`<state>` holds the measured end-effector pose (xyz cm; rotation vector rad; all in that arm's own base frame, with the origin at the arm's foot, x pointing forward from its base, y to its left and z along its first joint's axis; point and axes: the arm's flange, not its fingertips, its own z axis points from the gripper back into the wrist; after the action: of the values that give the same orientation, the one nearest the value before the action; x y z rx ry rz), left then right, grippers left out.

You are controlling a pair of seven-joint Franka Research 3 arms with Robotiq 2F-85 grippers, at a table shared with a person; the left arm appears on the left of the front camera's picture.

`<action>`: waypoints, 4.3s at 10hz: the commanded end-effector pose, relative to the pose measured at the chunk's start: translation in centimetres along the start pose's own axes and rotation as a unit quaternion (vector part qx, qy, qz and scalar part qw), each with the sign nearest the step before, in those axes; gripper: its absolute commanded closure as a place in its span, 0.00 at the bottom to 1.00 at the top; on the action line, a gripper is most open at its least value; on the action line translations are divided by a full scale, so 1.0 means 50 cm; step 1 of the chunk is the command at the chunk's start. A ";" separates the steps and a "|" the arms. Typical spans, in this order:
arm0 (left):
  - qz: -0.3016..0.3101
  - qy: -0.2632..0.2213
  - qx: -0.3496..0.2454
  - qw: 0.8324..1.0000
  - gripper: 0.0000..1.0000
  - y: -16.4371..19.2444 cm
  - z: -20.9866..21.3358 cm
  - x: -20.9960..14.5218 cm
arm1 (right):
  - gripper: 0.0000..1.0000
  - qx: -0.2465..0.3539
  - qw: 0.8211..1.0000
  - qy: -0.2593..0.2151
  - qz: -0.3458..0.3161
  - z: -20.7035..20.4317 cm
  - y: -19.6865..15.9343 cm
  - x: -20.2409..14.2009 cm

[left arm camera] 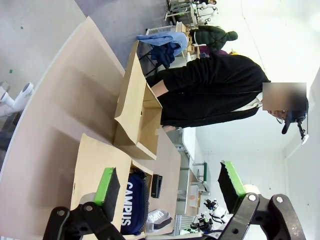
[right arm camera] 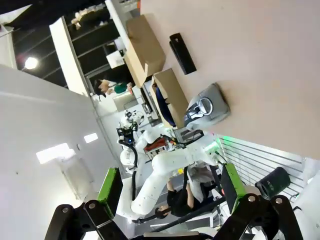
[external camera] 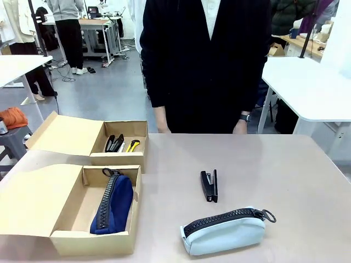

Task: Place items inside the box.
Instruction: Pick up a Pencil pouch or Stapler and place it inside the Mailer Box closest to the robot.

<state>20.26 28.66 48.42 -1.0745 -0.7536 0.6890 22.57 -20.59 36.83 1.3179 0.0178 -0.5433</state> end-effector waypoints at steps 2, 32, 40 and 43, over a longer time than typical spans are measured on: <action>-0.007 -0.004 -0.011 1.000 0.00 0.000 -0.003 0.000 | 0.00 0.008 1.000 -0.009 0.012 0.008 0.054 -0.027; -0.007 -0.004 -0.011 1.000 0.00 0.000 -0.003 0.000 | 0.00 -0.286 0.924 0.112 0.229 -0.632 0.242 -0.158; -0.007 -0.004 -0.011 1.000 0.00 0.000 -0.003 0.000 | 0.00 -0.515 0.807 0.204 0.204 -0.845 0.336 -0.148; -0.007 -0.004 -0.011 1.000 0.00 0.000 -0.003 0.000 | 0.00 -0.594 0.775 0.126 0.174 -1.030 0.364 -0.102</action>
<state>20.34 28.57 48.43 -1.0707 -0.7512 0.6885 35.62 31.20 41.23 0.2133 0.2509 0.0840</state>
